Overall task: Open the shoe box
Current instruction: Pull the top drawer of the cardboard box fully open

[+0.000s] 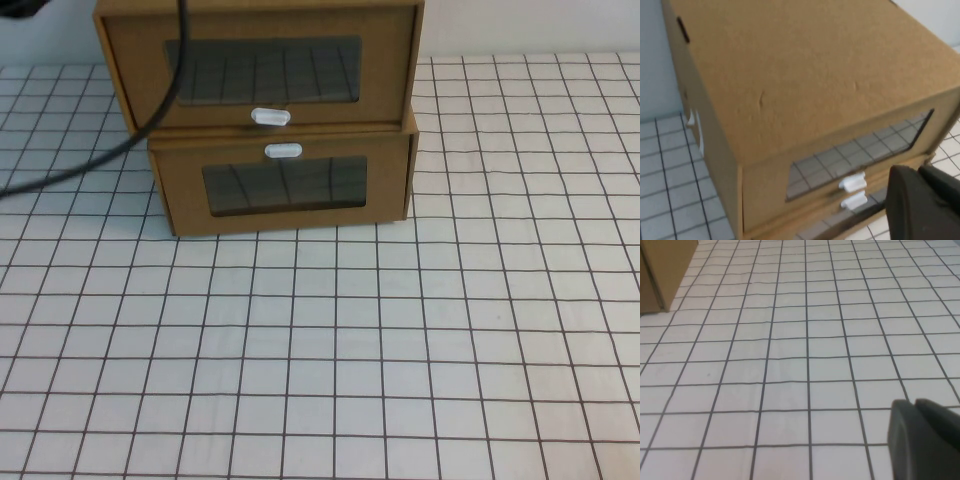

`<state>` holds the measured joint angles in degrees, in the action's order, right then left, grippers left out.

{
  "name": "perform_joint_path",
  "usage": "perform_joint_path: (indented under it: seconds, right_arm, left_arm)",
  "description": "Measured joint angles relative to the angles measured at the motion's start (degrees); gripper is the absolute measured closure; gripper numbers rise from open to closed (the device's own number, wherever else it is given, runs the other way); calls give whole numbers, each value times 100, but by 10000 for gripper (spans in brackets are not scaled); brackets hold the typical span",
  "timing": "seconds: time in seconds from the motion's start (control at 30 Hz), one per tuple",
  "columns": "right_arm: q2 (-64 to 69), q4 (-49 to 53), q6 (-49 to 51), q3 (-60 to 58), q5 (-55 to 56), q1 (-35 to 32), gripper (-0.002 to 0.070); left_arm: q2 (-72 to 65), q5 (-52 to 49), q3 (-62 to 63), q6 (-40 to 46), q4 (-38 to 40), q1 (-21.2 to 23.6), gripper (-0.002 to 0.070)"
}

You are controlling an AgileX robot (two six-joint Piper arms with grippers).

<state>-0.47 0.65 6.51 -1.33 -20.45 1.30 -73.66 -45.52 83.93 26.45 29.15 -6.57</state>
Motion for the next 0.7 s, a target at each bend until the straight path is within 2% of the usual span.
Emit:
perform_joint_path:
  seconds: [0.33, 0.53, 0.7]
  right_arm:
    - [0, 0, 0, 0, 0, 0, 689]
    - [0, 0, 0, 0, 0, 0, 689]
    - [0, 0, 0, 0, 0, 0, 689]
  left_arm:
    - [-2383, -670, 2831, 334, 515, 0, 677]
    - [-3282, -782, 3600, 360, 748, 0, 677]
    - [-3665, -818, 3736, 464, 772, -80, 677]
